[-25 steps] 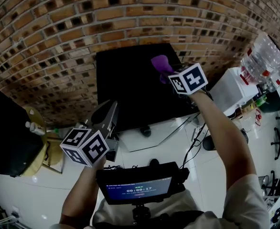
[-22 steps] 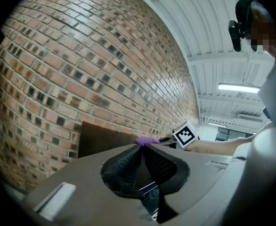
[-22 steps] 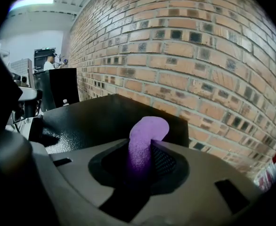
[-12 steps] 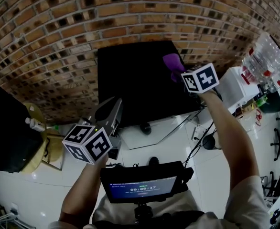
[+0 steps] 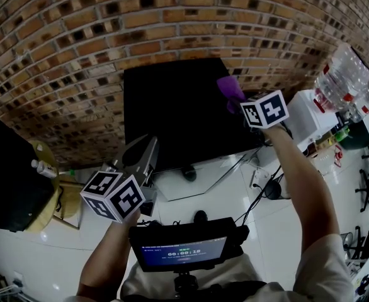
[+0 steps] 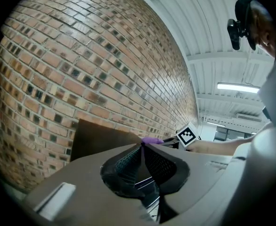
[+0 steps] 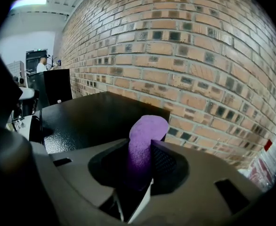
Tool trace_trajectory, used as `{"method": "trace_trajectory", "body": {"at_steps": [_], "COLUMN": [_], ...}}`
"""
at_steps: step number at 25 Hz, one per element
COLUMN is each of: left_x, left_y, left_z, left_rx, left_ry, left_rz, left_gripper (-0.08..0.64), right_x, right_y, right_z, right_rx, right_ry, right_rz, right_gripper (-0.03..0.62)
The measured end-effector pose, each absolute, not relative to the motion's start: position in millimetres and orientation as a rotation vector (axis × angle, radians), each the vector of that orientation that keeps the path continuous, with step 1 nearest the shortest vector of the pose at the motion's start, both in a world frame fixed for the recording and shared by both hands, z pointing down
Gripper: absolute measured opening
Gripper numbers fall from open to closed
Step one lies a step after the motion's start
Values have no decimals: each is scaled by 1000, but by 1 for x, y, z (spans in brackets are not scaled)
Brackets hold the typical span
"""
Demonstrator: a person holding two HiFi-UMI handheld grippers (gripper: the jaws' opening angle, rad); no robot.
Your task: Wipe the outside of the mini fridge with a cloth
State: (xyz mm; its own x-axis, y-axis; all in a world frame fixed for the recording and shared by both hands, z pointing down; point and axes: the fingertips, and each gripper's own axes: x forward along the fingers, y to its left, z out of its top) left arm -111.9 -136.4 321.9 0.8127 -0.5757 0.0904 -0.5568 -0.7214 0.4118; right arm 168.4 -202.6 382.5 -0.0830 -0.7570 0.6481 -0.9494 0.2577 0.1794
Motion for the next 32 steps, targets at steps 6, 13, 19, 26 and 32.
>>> {"method": "trace_trajectory", "body": {"at_steps": [6, 13, 19, 26, 32], "left_x": [-104, -82, -71, -81, -114], "left_y": [-133, -127, -124, -123, -130], "left_z": [324, 324, 323, 314, 308], "left_rx": [2566, 2556, 2529, 2516, 2513], "left_ry": [-868, -916, -974, -972, -963], "left_rz": [-56, -64, -93, -103, -147], "left_gripper": [31, 31, 31, 31, 31], "right_x": [183, 215, 215, 177, 112], "right_y": [-196, -190, -190, -185, -179], "right_z": [381, 373, 353, 332, 321], "right_rx": [1564, 1600, 1595, 1557, 1482], "right_ry": [-1873, -1860, -1970, -2075, -2152], "right_rz": [379, 338, 324, 291, 234], "right_gripper": [121, 121, 121, 121, 121]}}
